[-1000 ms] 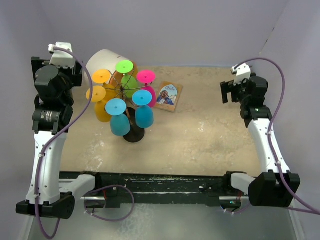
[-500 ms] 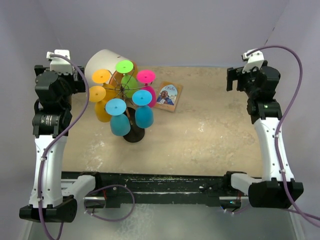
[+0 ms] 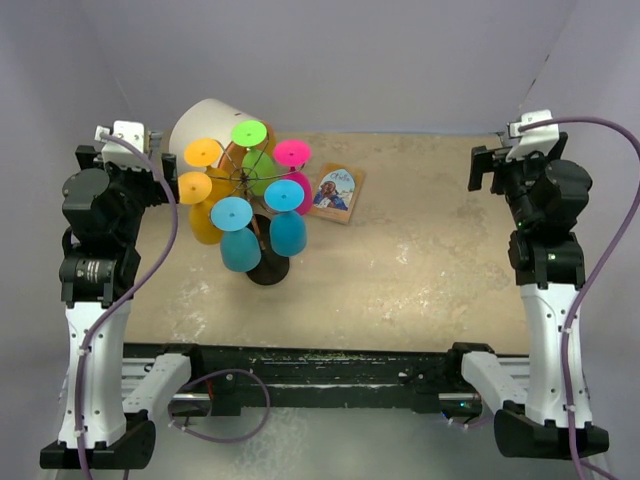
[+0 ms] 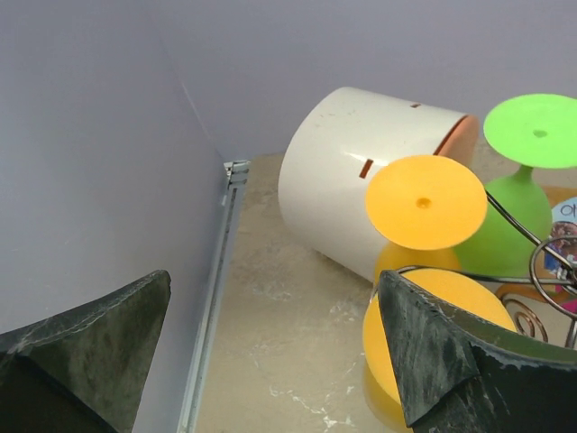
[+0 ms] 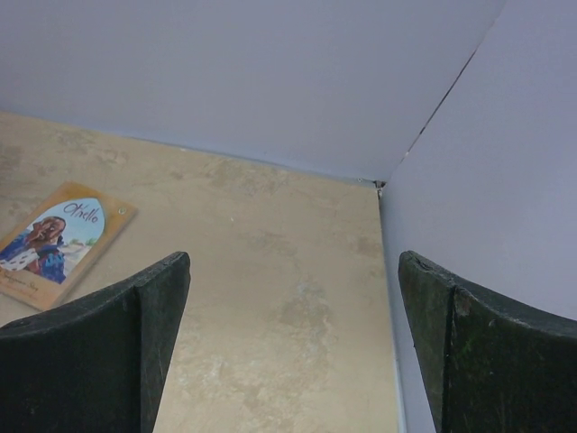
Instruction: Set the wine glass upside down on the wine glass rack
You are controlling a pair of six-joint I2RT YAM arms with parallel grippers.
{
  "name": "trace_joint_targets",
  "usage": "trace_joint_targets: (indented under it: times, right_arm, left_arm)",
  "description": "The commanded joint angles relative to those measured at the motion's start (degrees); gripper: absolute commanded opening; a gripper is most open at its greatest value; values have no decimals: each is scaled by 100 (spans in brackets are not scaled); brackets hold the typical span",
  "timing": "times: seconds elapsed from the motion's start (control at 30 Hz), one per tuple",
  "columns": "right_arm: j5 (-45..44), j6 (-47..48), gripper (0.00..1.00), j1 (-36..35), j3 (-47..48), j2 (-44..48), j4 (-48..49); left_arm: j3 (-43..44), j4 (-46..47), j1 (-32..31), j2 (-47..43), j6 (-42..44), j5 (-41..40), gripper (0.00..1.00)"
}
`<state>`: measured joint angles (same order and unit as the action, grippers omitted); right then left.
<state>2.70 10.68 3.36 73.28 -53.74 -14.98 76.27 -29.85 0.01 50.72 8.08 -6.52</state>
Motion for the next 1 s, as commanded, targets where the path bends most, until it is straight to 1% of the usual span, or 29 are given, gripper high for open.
trace_joint_targets:
  times: [0.0,0.17,0.23,0.33,0.43,0.53,0.7,0.97]
  right_arm:
    - [-127,36,100,16,237,214,-20]
    - [-85,-1,100,16,404,281,-55]
    - [-77,-16,100,23,475,249,-105]
    - [-14,-48,100,84,576,206,-306]
    - [22,-86,100,173,585,213,-390]
    - [-96,-107,100,272,540,247,-330]
    - [-250,-103,100,332,501,310,-293]
    - [-76,-153,100,376,455,315,-317]
  left_arm:
    - [-84,98,52,-251,0,444,99]
    - [-55,154,52,-301,-94,591,99]
    - [89,48,75,-251,-157,562,99]
    - [429,-242,95,-169,-213,440,99]
    - [544,-371,104,-131,-266,200,99]
    - [550,-453,114,-129,-307,113,99]
    - [492,-530,121,-152,-385,275,99]
    - [211,-414,132,-276,-419,-86,99]
